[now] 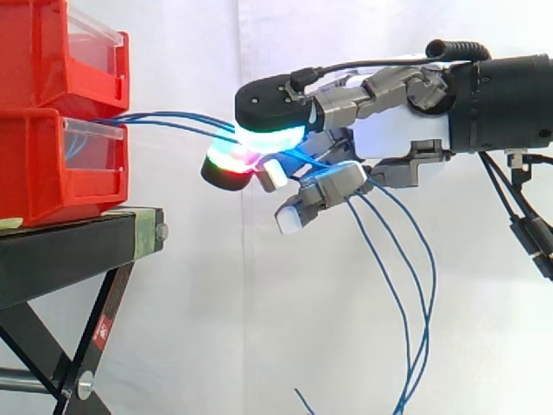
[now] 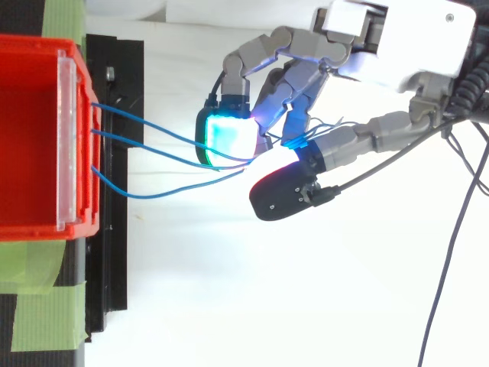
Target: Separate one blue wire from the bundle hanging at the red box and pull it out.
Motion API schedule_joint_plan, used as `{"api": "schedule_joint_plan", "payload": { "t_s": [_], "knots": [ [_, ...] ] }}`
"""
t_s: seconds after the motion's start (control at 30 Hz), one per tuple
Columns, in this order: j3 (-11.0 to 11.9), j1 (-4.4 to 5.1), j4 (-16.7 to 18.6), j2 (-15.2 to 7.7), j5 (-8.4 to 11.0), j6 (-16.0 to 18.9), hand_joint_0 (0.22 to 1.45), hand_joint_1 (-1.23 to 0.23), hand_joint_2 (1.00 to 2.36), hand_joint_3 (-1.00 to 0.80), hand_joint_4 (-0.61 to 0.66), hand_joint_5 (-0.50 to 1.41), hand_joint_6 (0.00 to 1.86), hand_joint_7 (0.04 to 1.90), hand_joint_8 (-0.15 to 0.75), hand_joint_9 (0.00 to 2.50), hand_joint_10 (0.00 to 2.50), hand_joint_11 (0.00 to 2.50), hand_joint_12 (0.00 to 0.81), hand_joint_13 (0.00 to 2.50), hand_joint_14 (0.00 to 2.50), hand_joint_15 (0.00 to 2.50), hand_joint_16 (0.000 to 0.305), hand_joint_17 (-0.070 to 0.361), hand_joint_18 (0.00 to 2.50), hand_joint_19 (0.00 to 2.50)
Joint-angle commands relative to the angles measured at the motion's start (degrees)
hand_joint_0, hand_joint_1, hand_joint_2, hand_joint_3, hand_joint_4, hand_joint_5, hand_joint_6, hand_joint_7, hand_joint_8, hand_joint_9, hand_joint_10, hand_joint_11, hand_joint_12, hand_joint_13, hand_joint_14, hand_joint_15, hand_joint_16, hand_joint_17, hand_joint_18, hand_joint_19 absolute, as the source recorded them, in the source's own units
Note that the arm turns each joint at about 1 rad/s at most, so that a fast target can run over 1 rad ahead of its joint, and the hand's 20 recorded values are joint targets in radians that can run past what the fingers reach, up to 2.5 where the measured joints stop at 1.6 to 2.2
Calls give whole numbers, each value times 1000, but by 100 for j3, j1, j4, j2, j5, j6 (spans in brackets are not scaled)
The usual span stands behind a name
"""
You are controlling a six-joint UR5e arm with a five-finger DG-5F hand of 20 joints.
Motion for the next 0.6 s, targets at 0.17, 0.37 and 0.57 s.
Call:
{"api": "schedule_joint_plan", "payload": {
  "t_s": [0.17, 0.37, 0.57],
  "knots": [
    [1, 1, -32, 0, 10, -5, 712, -895, 1013, -356, 118, -283, 794, 1125, 308, 709, 21, 1036, 301, 1317, 214, 1549, 52, 117, 622, 784],
    [1, 19, -6, 0, 1, -14, 591, -742, 1007, -424, 193, -268, 784, 1113, 350, 830, 21, 1058, 312, 1342, 296, 1486, 54, 122, 640, 813],
    [1, 19, -15, 0, 1, -14, 572, -685, 1006, -438, 216, -263, 782, 1100, 354, 843, 21, 1065, 312, 1358, 295, 1476, 56, 126, 657, 820]
  ]
}}
